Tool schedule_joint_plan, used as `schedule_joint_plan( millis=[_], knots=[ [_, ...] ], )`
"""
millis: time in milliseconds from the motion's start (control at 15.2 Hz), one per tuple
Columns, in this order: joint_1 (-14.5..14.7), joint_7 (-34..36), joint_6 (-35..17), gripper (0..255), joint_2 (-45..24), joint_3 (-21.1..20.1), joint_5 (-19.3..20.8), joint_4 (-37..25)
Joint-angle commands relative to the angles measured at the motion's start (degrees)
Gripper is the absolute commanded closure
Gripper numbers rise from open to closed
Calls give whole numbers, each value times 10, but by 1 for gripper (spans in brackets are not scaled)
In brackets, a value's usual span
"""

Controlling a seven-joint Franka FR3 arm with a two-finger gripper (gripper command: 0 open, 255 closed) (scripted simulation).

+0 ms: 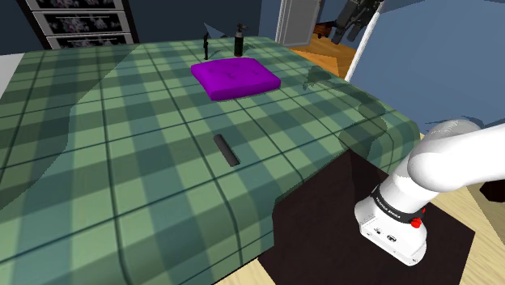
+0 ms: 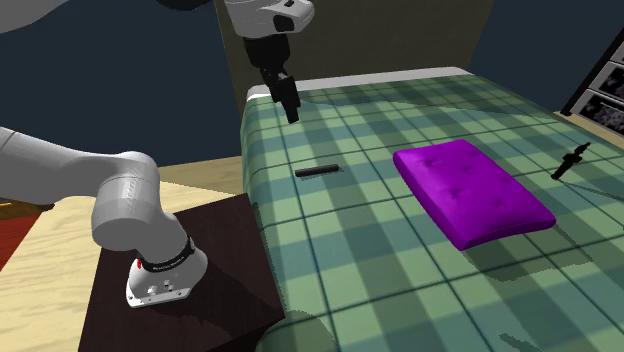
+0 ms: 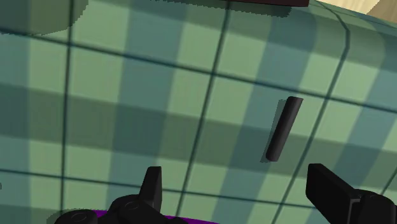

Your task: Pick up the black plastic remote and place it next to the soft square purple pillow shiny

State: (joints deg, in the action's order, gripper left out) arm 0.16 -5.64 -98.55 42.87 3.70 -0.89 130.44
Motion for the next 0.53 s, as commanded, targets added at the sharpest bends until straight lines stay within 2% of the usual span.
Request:
schedule_joint_plan(
  millis=[0,462],
  knots=[
    [0,0,0,0,0,0,0,0],
    [10,74,-123,0,-31,-61,-19,87]
  ],
)
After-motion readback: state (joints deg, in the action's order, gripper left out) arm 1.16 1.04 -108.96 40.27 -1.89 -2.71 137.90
